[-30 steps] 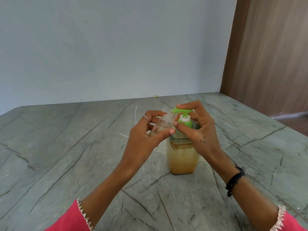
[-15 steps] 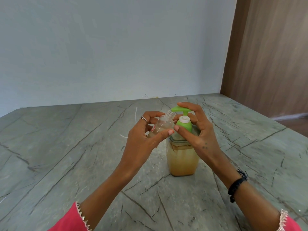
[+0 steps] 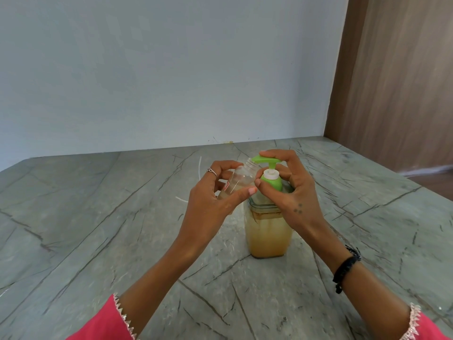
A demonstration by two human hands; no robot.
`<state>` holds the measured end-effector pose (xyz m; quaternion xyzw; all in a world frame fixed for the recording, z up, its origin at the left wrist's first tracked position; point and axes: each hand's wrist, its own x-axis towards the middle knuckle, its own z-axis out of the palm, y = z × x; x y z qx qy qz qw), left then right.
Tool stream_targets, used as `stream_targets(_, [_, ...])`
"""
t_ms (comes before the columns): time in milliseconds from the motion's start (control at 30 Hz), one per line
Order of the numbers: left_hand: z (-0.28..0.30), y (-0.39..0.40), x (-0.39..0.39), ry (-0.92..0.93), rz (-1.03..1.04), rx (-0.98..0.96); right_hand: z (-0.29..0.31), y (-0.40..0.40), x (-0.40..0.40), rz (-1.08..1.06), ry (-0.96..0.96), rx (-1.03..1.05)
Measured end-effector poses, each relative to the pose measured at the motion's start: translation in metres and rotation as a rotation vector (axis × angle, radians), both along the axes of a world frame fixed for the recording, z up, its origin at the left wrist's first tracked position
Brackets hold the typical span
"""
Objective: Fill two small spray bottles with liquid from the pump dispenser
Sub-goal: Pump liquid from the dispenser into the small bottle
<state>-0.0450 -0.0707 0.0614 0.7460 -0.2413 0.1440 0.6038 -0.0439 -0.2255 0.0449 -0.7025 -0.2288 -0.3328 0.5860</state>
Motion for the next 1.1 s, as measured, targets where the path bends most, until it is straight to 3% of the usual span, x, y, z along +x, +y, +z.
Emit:
stream_targets(333, [-0.0052,0.0004,0.0013,0.017,-0.006,0.016,0.0038,0.0012,-0.0002,-0.007,0.062,0.067])
stream_targets(1100, [-0.0025,-0.0013,0.0009,-0.002,-0.006,-0.012,0.0046,-0.0012,-0.0008,0.006,0.015,-0.043])
